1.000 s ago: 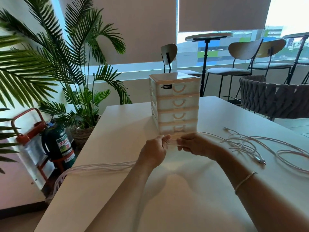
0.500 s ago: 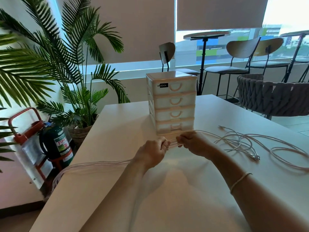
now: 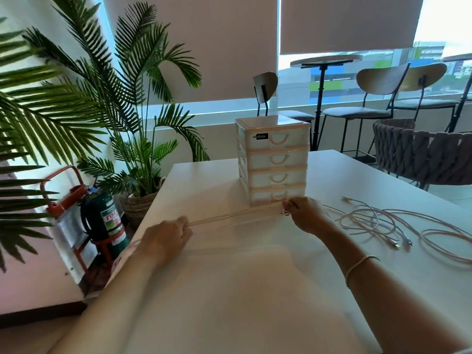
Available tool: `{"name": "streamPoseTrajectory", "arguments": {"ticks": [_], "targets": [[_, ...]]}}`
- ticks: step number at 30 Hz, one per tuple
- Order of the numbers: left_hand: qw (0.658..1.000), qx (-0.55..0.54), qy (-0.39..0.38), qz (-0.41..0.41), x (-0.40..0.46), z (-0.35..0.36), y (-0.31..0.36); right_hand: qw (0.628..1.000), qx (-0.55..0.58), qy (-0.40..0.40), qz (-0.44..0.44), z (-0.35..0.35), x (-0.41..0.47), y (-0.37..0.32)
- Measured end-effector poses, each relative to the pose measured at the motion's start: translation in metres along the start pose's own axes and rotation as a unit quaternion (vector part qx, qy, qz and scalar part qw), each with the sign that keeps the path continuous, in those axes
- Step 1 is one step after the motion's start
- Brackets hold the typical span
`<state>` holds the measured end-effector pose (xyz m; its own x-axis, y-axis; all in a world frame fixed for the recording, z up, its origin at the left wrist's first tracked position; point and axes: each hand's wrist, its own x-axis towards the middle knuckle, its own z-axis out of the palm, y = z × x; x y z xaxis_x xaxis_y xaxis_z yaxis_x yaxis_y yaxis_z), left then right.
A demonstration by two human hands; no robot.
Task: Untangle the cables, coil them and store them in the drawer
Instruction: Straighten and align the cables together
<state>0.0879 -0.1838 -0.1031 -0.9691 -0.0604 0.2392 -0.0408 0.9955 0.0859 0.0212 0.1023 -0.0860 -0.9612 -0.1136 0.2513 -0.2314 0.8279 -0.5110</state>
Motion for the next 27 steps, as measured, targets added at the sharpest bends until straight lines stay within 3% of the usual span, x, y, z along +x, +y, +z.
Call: {"name": "streamPoseTrajectory", "arguments": {"ticks": [4, 9, 12, 17, 20, 25, 27], "targets": [[0.998, 0.012, 0.066, -0.02, -0.01, -0.006, -0.039, 0.999, -0.024, 0.028, -0.005, 0.003, 0.005, -0.002], [0.986, -0.002, 0.166, 0.02, -0.013, -0.01, -0.075, 0.998, -0.021, 0.058, -0.001, 0.003, 0.01, -0.002], [0.97, 0.041, 0.238, 0.036, -0.016, -0.017, -0.093, 0.997, -0.021, 0.077, 0.007, -0.003, 0.011, 0.001], [0.954, 0.119, 0.273, 0.023, -0.019, -0.021, -0.118, 0.996, -0.018, 0.086, 0.023, -0.012, 0.013, 0.009], [0.952, 0.151, 0.267, -0.006, -0.019, -0.015, -0.124, 0.995, -0.02, 0.088, 0.039, -0.014, 0.011, 0.014], [0.966, 0.158, 0.111, -0.171, -0.011, -0.008, -0.108, 0.997, -0.036, 0.065, 0.036, -0.019, 0.009, 0.018], [0.972, 0.124, 0.085, -0.182, -0.003, -0.012, -0.08, 0.998, -0.047, 0.045, 0.02, -0.021, 0.006, 0.018]]}}
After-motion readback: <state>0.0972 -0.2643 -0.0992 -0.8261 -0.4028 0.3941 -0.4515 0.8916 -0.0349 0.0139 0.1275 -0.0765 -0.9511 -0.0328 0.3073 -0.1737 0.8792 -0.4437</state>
